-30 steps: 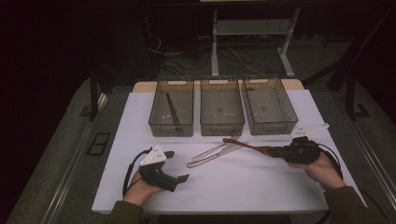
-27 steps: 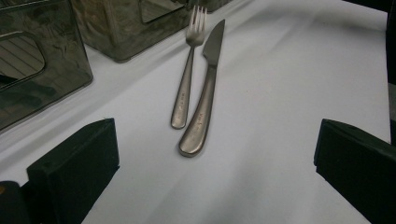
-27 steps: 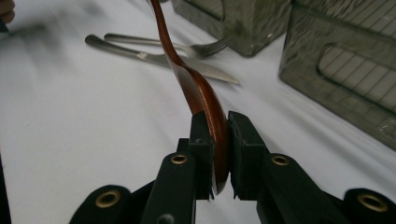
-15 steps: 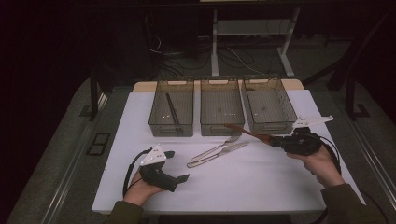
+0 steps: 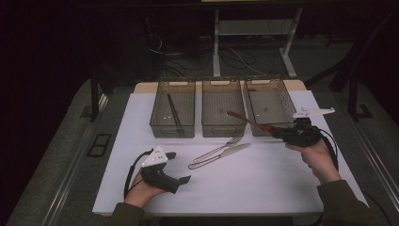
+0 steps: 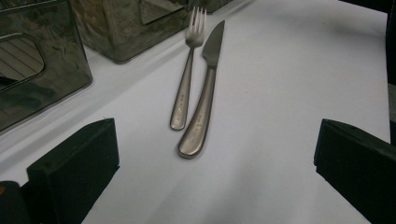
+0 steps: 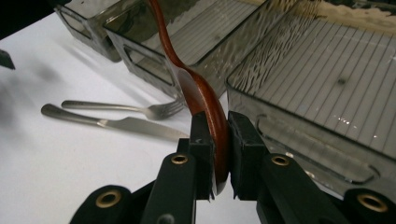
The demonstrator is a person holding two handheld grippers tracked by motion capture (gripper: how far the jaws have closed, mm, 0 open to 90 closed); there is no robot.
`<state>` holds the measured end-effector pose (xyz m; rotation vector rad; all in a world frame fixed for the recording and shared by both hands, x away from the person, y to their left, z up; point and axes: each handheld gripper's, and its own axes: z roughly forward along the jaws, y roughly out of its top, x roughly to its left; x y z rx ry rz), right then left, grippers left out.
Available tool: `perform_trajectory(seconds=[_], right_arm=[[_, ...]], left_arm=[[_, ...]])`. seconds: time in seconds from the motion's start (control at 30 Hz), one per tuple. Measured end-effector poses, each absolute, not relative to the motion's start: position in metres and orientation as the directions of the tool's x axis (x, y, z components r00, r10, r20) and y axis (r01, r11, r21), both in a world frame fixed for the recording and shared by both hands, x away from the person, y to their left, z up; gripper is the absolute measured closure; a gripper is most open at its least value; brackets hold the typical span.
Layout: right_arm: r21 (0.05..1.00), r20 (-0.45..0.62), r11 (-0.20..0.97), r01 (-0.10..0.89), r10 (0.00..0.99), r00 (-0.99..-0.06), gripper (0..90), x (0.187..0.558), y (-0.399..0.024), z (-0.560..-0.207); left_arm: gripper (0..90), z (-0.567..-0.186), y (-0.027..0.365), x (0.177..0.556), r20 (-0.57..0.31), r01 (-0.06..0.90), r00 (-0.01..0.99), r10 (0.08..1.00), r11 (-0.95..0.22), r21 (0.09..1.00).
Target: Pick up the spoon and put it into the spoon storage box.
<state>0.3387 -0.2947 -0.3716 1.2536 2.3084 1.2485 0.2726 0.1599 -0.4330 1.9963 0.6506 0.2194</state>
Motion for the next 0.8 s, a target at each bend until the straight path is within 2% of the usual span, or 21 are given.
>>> perform_trajectory(seconds=[0.4, 0.8], right_arm=[[0.782, 0.150, 0.259, 0.566, 0.804, -0.575, 79.7, 0.356, -0.281, -0.361], [0.766, 0.152, 0.232, 0.600, 0.842, -0.518, 79.7, 0.392, -0.247, -0.357]], left_arm=[[0.0, -0.432, 0.159, 0.272, -0.113, 0.349, 0.843, 0.525, -0.374, 0.859], [0.0, -0.433, 0.160, 0.274, -0.122, 0.351, 0.842, 0.525, -0.364, 0.862]])
